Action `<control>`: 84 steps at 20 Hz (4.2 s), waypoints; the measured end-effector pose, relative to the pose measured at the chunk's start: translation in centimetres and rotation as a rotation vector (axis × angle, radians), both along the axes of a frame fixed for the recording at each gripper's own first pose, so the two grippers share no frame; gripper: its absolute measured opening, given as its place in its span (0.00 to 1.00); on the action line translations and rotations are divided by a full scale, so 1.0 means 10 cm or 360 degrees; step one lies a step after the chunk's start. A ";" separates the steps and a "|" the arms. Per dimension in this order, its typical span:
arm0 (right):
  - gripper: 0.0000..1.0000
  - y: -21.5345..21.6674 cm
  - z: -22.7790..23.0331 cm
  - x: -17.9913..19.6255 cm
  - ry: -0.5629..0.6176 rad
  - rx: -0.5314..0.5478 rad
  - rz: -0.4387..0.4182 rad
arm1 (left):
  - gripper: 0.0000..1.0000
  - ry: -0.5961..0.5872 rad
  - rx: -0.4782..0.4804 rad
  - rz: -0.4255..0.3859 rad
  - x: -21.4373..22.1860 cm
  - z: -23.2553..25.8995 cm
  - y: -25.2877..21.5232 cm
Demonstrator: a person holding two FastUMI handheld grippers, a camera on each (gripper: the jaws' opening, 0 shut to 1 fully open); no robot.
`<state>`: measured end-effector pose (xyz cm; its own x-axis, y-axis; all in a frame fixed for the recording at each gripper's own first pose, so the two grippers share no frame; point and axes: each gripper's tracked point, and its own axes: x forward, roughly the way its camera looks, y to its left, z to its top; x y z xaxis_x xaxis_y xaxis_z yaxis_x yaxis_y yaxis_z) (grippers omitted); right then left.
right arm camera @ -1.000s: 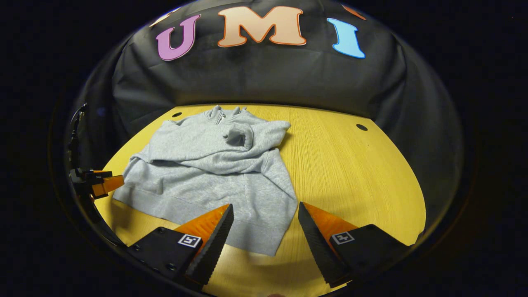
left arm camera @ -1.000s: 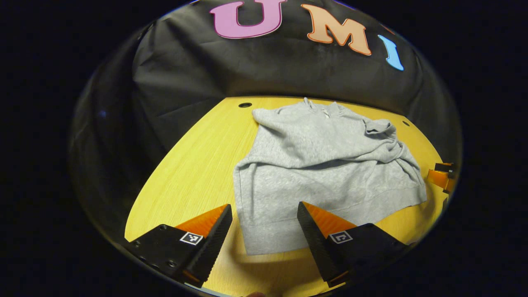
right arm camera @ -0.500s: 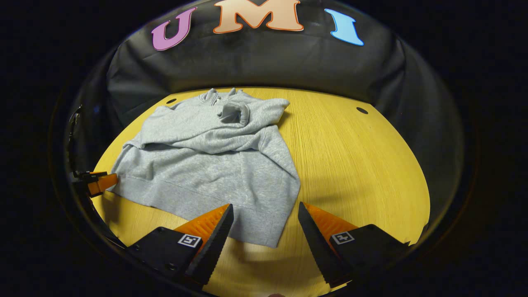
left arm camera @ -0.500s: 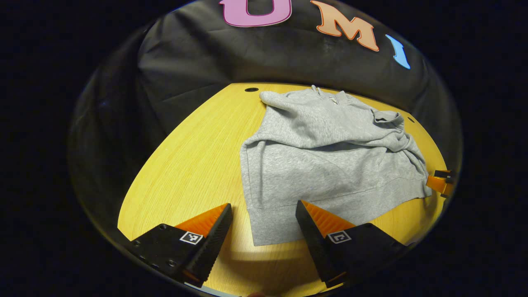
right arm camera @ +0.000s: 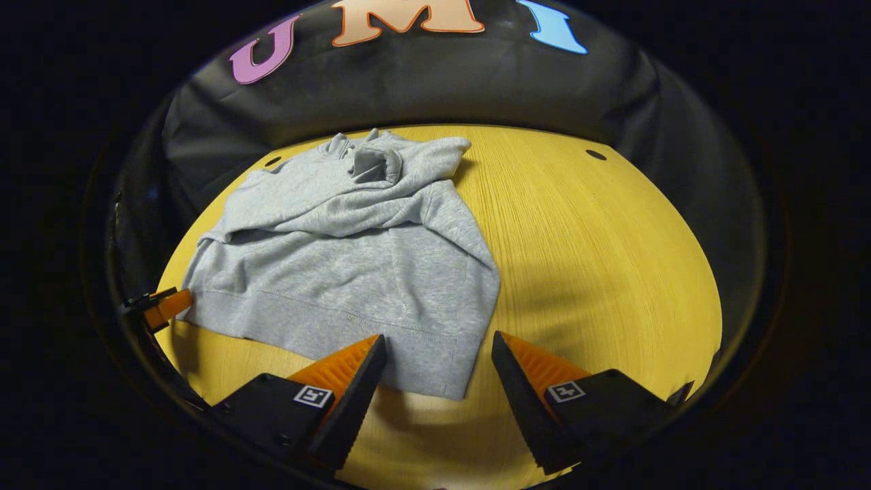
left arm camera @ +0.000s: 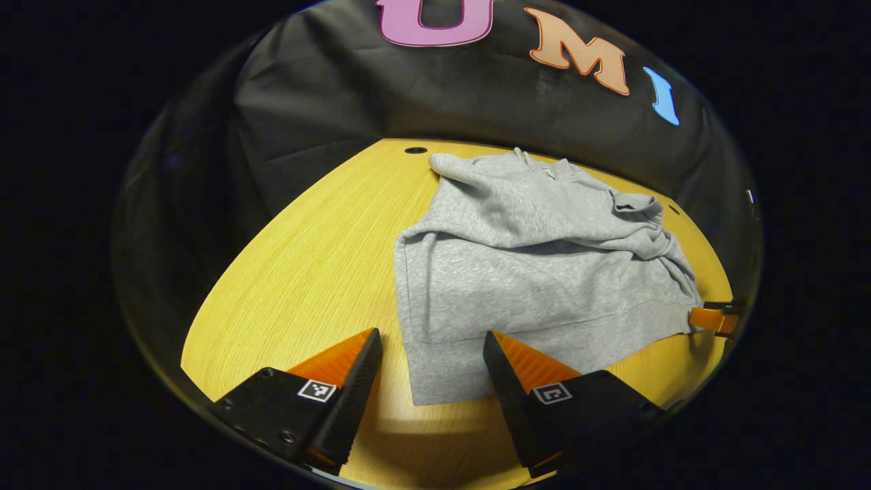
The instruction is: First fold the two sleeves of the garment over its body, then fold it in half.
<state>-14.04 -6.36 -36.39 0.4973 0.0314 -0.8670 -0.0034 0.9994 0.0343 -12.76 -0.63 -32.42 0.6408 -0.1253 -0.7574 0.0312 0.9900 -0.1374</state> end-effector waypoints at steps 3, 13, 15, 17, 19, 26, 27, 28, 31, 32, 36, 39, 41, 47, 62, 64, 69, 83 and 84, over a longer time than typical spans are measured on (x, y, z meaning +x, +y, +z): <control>0.87 0.07 -0.01 0.01 0.0052 0.0035 0.0055 | 0.72 0.0001 -0.0015 -0.0055 0.00 0.01 -0.07; 0.10 0.24 -0.04 0.08 0.0082 0.0132 0.0085 | 0.18 0.0028 -0.0092 -0.0128 0.08 0.01 -0.22; 0.04 0.24 0.00 0.07 0.0103 0.0144 0.0076 | 0.14 0.0030 -0.0111 -0.0145 0.09 0.02 -0.24; 0.04 0.24 0.00 0.08 0.0130 0.0155 0.0050 | 0.04 0.0039 -0.0143 -0.0136 0.10 0.02 -0.25; 0.04 0.25 0.02 0.09 0.0156 0.0172 0.0028 | 0.00 0.0073 -0.0164 -0.0106 0.10 0.03 -0.25; 0.04 0.24 0.16 0.07 0.0164 0.0234 0.0018 | 0.00 0.0161 -0.0191 -0.0110 0.00 0.06 -0.26; 0.04 0.24 0.18 0.06 0.0171 0.0235 0.0027 | 0.00 0.0173 -0.0198 -0.0112 -0.01 0.06 -0.26; 0.04 0.25 0.18 0.06 0.0175 0.0240 0.0033 | 0.00 0.0182 -0.0198 -0.0113 0.00 0.06 -0.25; 0.04 0.26 0.20 0.07 0.0200 0.0258 0.0042 | 0.00 0.0215 -0.0199 -0.0122 0.02 0.07 -0.25; 0.04 0.26 0.20 0.06 0.0212 0.0269 0.0038 | 0.00 0.0228 -0.0201 -0.0120 0.02 0.08 -0.25; 0.04 0.28 0.27 0.10 0.0213 0.0359 -0.0044 | 0.00 0.0228 -0.0239 -0.0111 0.07 0.16 -0.27; 0.03 0.30 0.48 0.24 0.0138 0.0445 -0.0104 | 0.00 0.0189 -0.0282 -0.0100 0.14 0.34 -0.28; 0.04 0.37 0.62 0.34 0.0102 0.0516 -0.0129 | 0.00 0.0150 -0.0309 -0.0092 0.24 0.46 -0.29; 0.04 0.42 0.95 0.68 0.0007 0.0663 -0.0192 | 0.00 0.0062 -0.0420 -0.0041 0.53 0.79 -0.29; 0.03 0.36 1.31 1.73 -0.0143 0.0847 -0.0370 | 0.00 -0.0020 -0.0546 0.0004 1.45 1.08 -0.36; 0.03 0.33 1.20 1.92 -0.0148 0.0841 -0.0409 | 0.02 0.0011 -0.0540 0.0006 1.57 1.01 -0.35; 0.04 0.24 0.90 2.05 -0.0036 0.0837 -0.0517 | 0.00 0.0163 -0.0562 0.0020 1.73 0.72 -0.37; 0.45 0.14 0.63 2.52 -0.0092 0.0653 -0.0633 | 0.33 0.0304 -0.0531 0.0211 2.25 0.30 -0.15; 0.73 0.12 0.65 2.61 -0.0149 0.0638 -0.0634 | 0.53 0.0264 -0.0481 0.0223 2.30 0.33 -0.09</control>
<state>12.05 -5.13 -29.93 0.6120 0.1430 -0.7779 0.3498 0.8332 0.4283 10.20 -1.55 -29.14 0.5392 -0.2788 -0.7947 -0.1489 0.8972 -0.4157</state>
